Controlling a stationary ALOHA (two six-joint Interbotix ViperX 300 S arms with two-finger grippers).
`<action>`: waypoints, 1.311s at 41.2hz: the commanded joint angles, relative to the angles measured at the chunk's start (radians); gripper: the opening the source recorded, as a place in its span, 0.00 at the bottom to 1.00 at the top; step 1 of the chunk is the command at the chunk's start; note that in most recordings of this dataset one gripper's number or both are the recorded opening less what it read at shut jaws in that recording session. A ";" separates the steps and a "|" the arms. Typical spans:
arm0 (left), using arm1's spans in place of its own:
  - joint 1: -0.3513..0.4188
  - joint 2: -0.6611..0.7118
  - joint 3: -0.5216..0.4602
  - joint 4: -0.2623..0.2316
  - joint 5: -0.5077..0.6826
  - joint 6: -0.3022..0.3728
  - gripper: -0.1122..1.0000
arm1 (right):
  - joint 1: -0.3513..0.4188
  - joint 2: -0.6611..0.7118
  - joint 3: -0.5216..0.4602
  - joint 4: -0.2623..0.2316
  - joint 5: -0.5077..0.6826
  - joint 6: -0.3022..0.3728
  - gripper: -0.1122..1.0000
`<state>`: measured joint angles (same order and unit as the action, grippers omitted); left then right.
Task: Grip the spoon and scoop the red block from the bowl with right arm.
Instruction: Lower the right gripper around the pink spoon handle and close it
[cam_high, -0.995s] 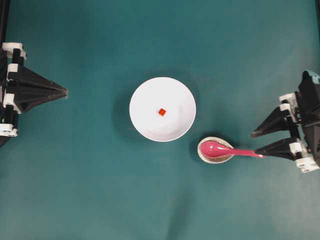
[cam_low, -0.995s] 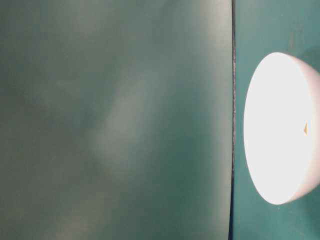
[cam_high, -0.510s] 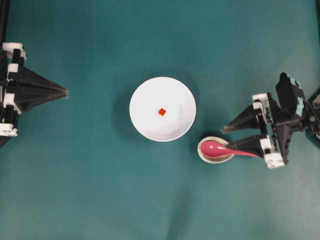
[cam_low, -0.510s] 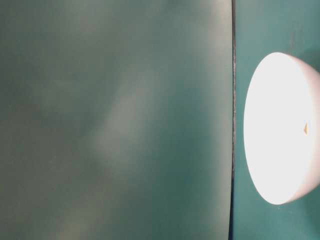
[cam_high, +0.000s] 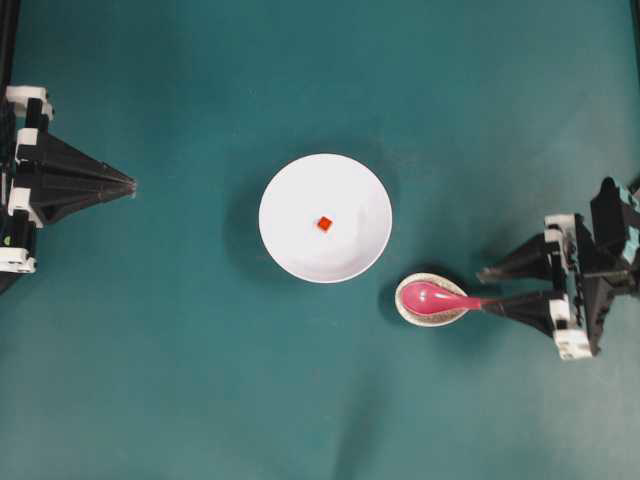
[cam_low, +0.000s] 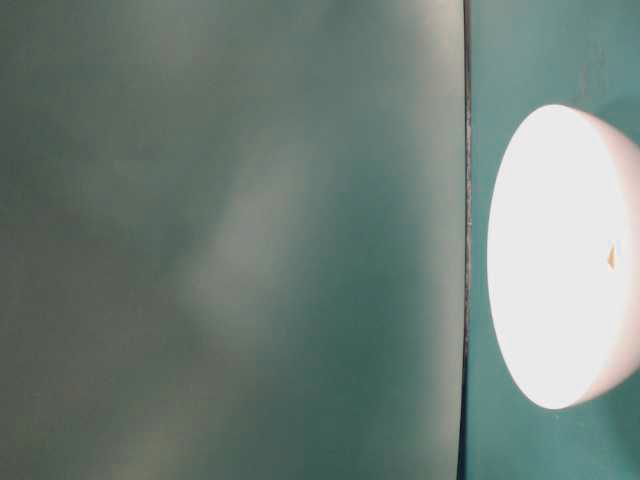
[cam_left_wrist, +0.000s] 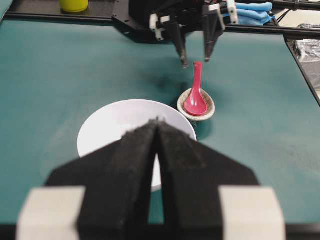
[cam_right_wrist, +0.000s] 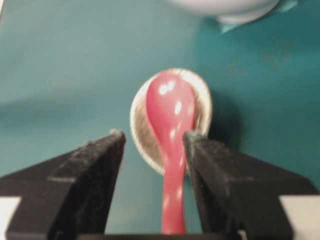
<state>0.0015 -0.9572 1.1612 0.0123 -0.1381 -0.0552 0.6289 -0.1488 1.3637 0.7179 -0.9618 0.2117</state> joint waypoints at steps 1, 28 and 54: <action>0.000 0.006 -0.025 0.002 0.000 0.000 0.10 | 0.049 0.006 -0.015 0.037 -0.011 -0.012 0.61; 0.000 0.006 -0.023 0.002 0.002 0.000 0.10 | 0.086 0.192 0.009 0.049 -0.089 -0.034 0.61; 0.000 0.008 -0.018 0.000 0.003 0.000 0.10 | 0.163 0.239 0.034 0.048 -0.169 -0.035 0.61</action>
<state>0.0015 -0.9587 1.1612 0.0107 -0.1304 -0.0552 0.7793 0.0905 1.4067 0.7670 -1.1091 0.1733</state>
